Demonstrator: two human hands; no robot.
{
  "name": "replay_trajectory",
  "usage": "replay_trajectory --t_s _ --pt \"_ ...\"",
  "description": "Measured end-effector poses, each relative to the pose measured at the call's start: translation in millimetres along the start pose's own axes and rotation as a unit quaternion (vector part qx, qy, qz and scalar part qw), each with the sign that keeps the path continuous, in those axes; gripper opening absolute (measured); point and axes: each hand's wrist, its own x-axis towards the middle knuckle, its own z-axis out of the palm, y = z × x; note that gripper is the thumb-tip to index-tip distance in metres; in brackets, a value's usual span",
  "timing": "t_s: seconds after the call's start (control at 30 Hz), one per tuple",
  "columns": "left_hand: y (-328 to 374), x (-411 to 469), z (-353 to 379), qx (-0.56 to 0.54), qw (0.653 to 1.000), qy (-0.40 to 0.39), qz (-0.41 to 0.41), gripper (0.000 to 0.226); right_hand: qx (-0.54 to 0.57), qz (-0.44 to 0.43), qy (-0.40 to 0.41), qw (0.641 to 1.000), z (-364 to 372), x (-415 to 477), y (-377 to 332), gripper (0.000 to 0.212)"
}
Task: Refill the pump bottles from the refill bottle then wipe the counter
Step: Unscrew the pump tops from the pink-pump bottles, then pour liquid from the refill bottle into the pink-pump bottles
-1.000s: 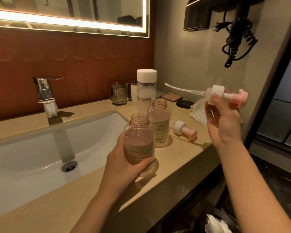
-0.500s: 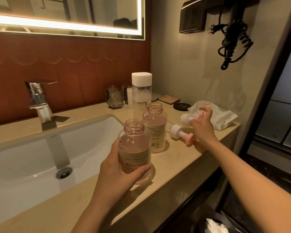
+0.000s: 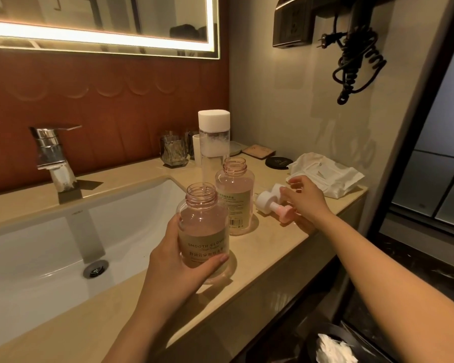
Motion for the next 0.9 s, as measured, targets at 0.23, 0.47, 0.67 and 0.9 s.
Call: replay_trajectory --t_s 0.23,0.47,0.67,0.9 --pt "1.3 0.4 0.0 0.014 1.000 0.000 0.000 0.100 -0.002 -0.070 0.043 0.997 -8.5 -7.0 -33.8 0.036" --pt "-1.1 0.2 -1.1 0.000 1.000 -0.025 -0.009 0.111 0.018 -0.166 -0.041 0.985 -0.2 -4.0 -131.7 0.056" --pt "0.3 -0.8 0.1 0.006 0.999 -0.037 -0.026 0.110 -0.022 -0.160 -0.155 0.975 24.8 12.1 -187.2 0.089" --pt "-2.9 2.3 0.3 0.044 0.998 -0.013 -0.034 0.116 -0.105 -0.134 -0.136 0.976 62.5 28.9 -189.5 0.084"
